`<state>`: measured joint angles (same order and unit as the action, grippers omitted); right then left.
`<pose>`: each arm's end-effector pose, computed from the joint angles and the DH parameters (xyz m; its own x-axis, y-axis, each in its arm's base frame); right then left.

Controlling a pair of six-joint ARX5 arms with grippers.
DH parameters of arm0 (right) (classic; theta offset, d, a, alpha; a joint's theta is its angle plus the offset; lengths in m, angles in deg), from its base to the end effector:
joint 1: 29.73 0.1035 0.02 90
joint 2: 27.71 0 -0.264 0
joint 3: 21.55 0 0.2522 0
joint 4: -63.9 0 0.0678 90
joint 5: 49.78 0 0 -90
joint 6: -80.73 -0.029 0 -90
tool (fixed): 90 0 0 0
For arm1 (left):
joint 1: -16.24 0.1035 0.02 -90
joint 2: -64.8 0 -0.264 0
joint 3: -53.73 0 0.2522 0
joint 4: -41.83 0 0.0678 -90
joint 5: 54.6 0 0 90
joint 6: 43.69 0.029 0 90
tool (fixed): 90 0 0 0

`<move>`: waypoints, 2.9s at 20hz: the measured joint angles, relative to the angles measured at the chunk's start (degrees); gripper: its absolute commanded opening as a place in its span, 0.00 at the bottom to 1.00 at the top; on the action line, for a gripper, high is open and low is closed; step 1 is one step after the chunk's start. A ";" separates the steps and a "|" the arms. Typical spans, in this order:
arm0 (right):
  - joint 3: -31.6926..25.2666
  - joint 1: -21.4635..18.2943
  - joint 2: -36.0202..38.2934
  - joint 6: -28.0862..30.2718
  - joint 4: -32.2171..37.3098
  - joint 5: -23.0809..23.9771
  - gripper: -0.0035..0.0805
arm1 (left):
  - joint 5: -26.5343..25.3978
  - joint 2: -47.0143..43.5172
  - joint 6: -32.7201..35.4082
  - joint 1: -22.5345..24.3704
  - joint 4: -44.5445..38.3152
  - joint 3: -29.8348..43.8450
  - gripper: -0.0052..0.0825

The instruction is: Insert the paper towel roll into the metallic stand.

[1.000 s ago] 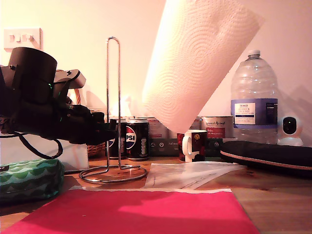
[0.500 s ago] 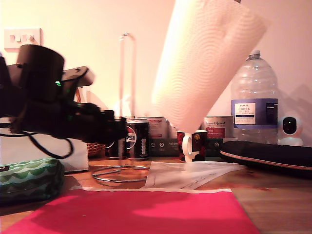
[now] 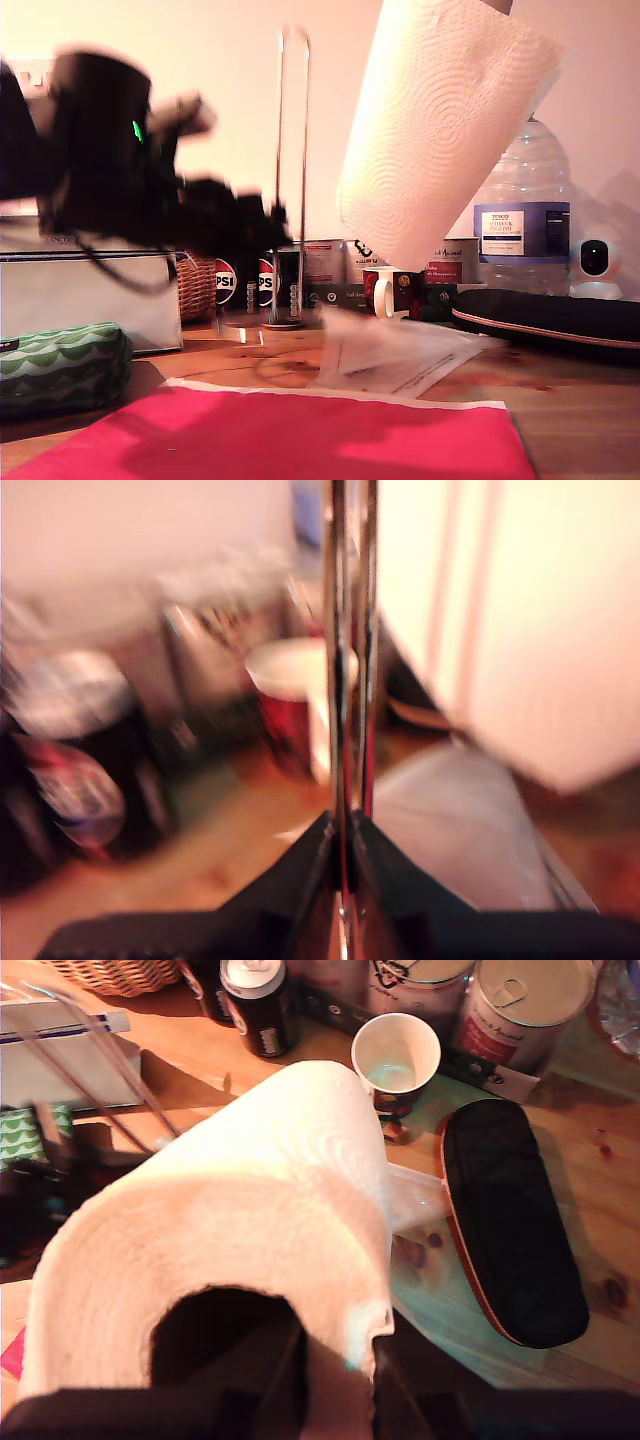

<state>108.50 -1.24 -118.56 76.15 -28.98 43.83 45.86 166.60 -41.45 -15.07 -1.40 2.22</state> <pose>0.2440 0.1304 0.4489 0.5496 0.2266 -0.8041 -0.3853 0.9228 -0.0033 0.2798 -0.1764 0.1561 0.7395 -0.6623 -0.1209 0.6686 0.7435 0.0165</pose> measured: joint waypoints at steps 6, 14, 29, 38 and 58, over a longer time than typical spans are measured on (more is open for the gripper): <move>0.00 0.00 0.00 0.02 0.00 0.00 0.03 | -1.51 -2.29 2.64 0.17 4.57 0.00 0.04; 0.00 0.00 0.00 0.07 0.00 0.57 0.03 | -1.55 -12.85 4.04 0.33 10.27 -0.02 0.04; 0.00 -2.67 0.00 0.17 0.00 4.44 0.03 | 1.38 -12.83 -6.01 -5.16 4.59 9.03 0.04; 0.00 -2.91 0.00 0.17 0.00 4.48 0.03 | -9.64 -14.29 -6.78 -21.24 -2.97 15.80 0.04; 0.00 -2.91 6.93 -0.17 -0.13 4.31 0.03 | -15.52 -1.25 -6.78 -21.51 -18.71 19.67 0.04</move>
<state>108.50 -4.15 -111.63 75.97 -29.11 48.14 30.34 165.35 -48.23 -36.58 -20.11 21.89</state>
